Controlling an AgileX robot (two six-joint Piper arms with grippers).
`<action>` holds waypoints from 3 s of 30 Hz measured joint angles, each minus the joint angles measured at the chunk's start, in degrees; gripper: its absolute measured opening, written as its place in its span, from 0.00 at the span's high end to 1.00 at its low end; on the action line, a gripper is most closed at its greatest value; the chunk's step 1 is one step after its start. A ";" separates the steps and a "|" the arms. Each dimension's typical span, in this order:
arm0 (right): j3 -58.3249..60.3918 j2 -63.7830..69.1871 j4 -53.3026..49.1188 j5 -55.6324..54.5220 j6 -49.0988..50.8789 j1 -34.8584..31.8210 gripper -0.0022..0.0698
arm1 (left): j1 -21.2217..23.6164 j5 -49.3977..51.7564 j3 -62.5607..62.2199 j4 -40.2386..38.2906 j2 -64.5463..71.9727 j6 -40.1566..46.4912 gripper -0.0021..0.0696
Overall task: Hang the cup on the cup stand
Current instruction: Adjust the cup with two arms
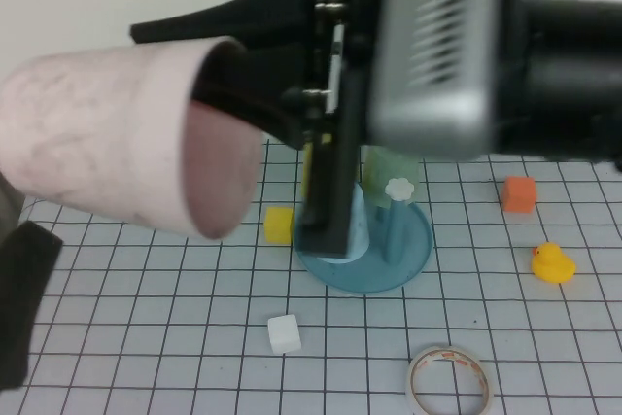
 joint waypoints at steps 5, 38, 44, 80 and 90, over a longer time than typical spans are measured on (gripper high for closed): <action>0.00 1.40 0.81 -6.21 -5.59 4.27 0.93 | 0.00 -4.08 0.00 -1.07 0.00 -11.04 0.01; 0.01 4.90 2.34 -9.16 -16.24 10.94 0.94 | 0.00 1.83 0.47 -1.46 0.00 -9.00 0.00; 0.01 5.00 2.34 -9.86 -19.16 11.04 0.94 | 0.00 2.12 0.47 -1.48 0.00 -6.52 0.00; 0.02 9.03 2.48 -13.44 -10.10 11.51 0.43 | 0.00 11.35 0.59 -2.94 0.00 12.70 0.22; 2.13 5.21 -15.19 -14.28 7.51 11.51 0.41 | 0.00 11.75 -6.45 -5.05 0.00 28.64 0.22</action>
